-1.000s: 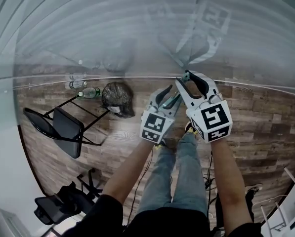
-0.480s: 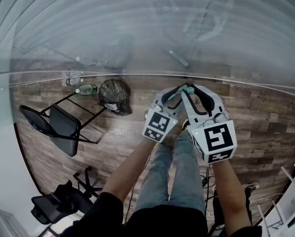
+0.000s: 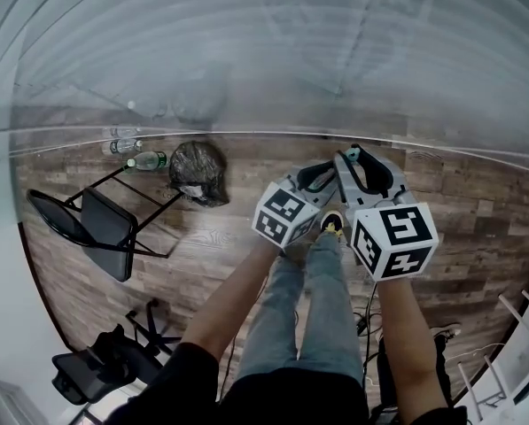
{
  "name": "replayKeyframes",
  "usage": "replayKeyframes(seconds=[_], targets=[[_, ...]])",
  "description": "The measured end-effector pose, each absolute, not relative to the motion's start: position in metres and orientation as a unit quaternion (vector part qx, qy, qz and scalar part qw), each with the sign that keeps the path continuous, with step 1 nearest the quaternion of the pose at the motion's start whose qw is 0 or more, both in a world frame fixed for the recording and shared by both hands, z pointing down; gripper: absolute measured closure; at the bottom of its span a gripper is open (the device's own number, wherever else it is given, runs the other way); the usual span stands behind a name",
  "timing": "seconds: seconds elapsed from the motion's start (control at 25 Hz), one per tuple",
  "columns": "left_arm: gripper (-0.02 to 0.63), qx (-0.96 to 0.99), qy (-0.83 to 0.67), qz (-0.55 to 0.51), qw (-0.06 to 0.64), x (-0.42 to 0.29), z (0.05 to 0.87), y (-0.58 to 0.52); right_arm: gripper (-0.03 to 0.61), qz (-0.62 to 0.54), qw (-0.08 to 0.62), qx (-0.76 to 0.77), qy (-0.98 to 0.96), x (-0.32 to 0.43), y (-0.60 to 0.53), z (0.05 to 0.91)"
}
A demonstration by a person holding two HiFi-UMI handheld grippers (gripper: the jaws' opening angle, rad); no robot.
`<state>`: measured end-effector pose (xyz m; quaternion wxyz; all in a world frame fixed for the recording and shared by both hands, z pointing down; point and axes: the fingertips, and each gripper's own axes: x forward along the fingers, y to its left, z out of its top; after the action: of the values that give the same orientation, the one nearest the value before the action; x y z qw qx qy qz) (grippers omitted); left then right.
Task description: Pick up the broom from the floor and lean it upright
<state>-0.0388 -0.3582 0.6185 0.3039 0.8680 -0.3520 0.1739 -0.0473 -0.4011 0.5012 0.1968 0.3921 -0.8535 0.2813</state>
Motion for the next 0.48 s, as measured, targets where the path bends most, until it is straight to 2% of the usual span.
replayKeyframes(seconds=[0.2, 0.36, 0.48], targets=[[0.514, 0.857, -0.341, 0.163, 0.35, -0.037, 0.636, -0.371, 0.459, 0.275, 0.193, 0.381, -0.861, -0.058, -0.418, 0.52], [0.515, 0.845, -0.362, 0.155, 0.361, -0.05, 0.644, -0.391, 0.405, 0.28, 0.155, 0.383, -0.867, -0.054, -0.427, 0.516], [0.514, 0.853, -0.354, 0.169, 0.345, -0.049, 0.646, -0.401, 0.403, 0.278, 0.144, 0.382, -0.87, -0.048, -0.431, 0.517]])
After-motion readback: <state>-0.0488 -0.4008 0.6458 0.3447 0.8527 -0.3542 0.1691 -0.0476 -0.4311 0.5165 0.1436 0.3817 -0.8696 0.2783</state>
